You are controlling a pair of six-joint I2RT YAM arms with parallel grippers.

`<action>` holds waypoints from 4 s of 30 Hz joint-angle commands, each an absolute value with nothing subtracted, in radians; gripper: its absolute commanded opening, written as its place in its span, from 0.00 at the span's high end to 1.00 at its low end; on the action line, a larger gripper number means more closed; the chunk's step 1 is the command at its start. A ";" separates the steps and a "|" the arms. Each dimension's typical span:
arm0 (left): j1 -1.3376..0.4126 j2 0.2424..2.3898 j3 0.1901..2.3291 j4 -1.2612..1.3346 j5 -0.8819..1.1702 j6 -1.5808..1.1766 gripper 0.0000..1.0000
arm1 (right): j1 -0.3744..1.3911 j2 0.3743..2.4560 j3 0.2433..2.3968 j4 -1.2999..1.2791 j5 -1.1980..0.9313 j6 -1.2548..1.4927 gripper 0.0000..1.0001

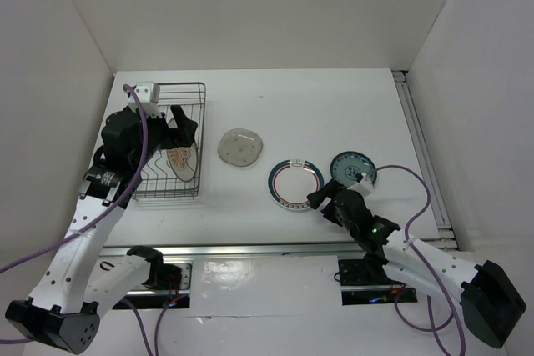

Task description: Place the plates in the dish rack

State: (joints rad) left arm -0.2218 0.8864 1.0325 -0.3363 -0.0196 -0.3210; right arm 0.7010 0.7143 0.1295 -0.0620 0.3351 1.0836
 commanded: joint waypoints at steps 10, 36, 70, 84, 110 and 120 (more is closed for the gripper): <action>-0.222 0.870 1.042 -0.291 0.040 -0.328 0.00 | 0.699 0.940 0.054 0.215 0.430 1.140 0.28; -0.222 0.942 1.042 -0.291 0.169 -0.328 0.00 | 0.672 1.117 0.083 0.308 0.486 1.232 1.00; -0.222 1.127 1.023 -0.178 0.600 -0.373 0.00 | 0.690 1.054 0.446 0.856 -0.169 0.710 1.00; -0.222 1.167 1.052 -0.187 0.649 -0.364 1.00 | 0.690 1.135 0.546 0.854 -0.192 0.661 1.00; -0.222 0.736 1.171 -0.411 -0.858 -0.274 1.00 | 0.663 1.075 0.525 0.597 -0.166 0.531 0.00; -0.222 0.724 0.974 -0.244 -0.950 -0.146 1.00 | 0.663 1.043 0.468 0.617 -0.210 0.540 0.00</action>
